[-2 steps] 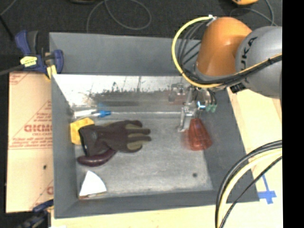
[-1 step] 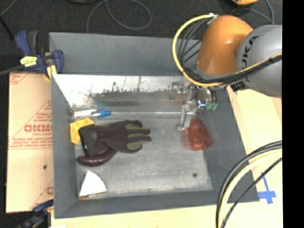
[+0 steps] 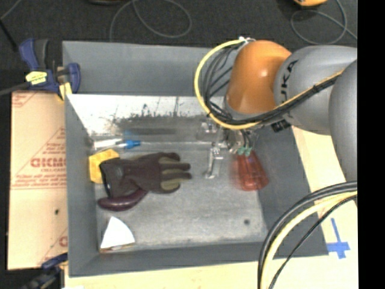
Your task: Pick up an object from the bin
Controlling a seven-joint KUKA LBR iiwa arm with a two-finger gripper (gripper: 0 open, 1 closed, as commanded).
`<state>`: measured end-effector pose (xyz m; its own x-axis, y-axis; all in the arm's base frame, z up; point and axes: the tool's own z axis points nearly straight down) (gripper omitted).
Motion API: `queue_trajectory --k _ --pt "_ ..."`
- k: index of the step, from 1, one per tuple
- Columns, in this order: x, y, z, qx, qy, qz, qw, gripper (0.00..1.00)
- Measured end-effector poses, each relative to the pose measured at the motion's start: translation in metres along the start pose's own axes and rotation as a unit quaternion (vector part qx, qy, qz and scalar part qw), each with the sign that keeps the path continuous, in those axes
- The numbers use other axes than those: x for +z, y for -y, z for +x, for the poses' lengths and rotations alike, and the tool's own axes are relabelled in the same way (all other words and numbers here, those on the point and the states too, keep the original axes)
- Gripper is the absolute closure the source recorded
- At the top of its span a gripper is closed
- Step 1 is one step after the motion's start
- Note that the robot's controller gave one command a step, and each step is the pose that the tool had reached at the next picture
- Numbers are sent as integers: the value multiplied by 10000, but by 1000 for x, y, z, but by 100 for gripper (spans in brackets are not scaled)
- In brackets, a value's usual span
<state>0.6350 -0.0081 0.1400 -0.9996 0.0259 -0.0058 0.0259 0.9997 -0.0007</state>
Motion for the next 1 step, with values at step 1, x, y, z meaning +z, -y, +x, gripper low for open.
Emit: queue_trajectory --k 1 --pt "24 -22 0 -393 -25 -10 9992 0"
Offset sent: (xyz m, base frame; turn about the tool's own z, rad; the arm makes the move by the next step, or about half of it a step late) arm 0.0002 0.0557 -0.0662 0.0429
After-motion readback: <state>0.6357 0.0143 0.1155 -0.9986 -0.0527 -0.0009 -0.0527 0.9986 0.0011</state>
